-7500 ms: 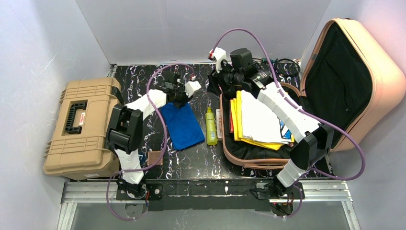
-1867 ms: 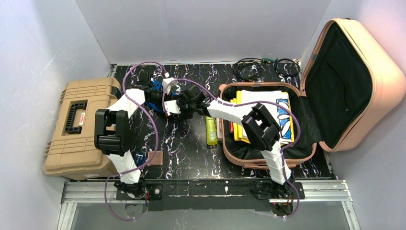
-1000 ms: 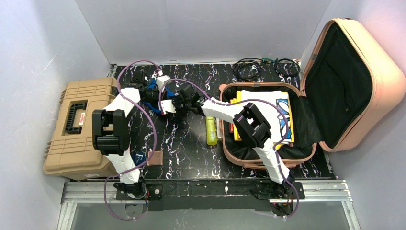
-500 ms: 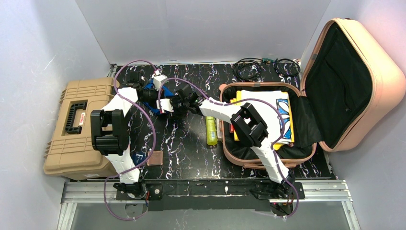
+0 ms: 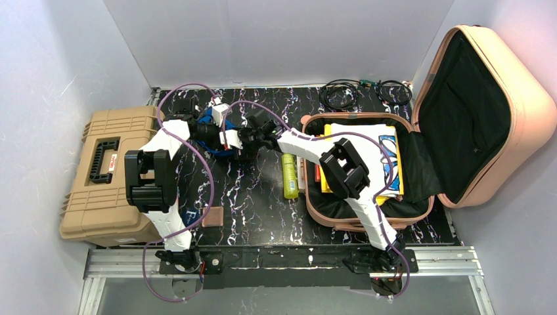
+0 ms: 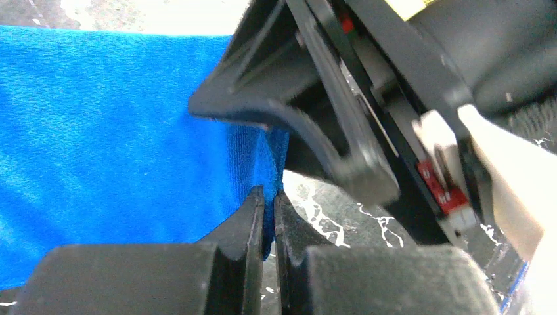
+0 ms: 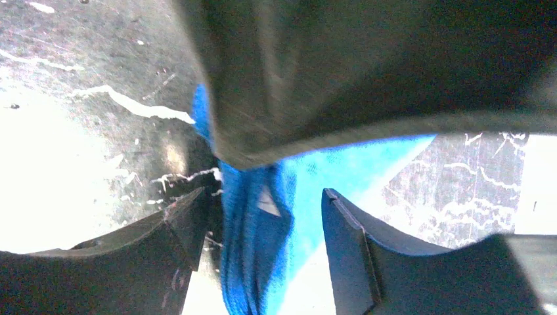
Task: Pack the luggage
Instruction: Pick up the toiletry item from the center of the board.
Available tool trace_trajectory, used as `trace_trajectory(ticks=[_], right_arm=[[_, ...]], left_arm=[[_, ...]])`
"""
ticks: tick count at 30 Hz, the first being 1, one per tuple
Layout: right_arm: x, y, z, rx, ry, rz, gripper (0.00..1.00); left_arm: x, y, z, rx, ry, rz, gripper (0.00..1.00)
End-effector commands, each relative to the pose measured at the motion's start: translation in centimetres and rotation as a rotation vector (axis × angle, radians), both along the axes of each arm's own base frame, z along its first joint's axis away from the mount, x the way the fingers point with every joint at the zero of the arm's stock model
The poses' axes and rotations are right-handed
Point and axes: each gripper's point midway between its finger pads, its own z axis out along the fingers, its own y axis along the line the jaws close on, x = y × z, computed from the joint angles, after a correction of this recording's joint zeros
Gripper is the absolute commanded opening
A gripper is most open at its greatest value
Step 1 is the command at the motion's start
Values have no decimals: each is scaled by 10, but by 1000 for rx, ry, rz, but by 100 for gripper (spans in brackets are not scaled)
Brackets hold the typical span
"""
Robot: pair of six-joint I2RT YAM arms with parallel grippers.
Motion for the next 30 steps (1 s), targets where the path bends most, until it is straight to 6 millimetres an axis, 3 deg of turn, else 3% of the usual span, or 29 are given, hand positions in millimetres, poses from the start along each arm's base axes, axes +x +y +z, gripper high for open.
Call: trace_trajectory(ticks=[1, 10, 19, 30], right_arm=[[14, -6, 33, 55, 35, -4, 71], [26, -3, 15, 35, 31, -41, 71], [3, 3, 6, 26, 106, 49, 71], [-1, -2, 11, 22, 95, 61, 71]], left_arm=[[-13, -15, 10, -68, 39, -50, 0], [-11, -17, 10, -80, 55, -41, 0], [-6, -16, 8, -79, 71, -24, 0], [0, -11, 1, -78, 122, 24, 0]])
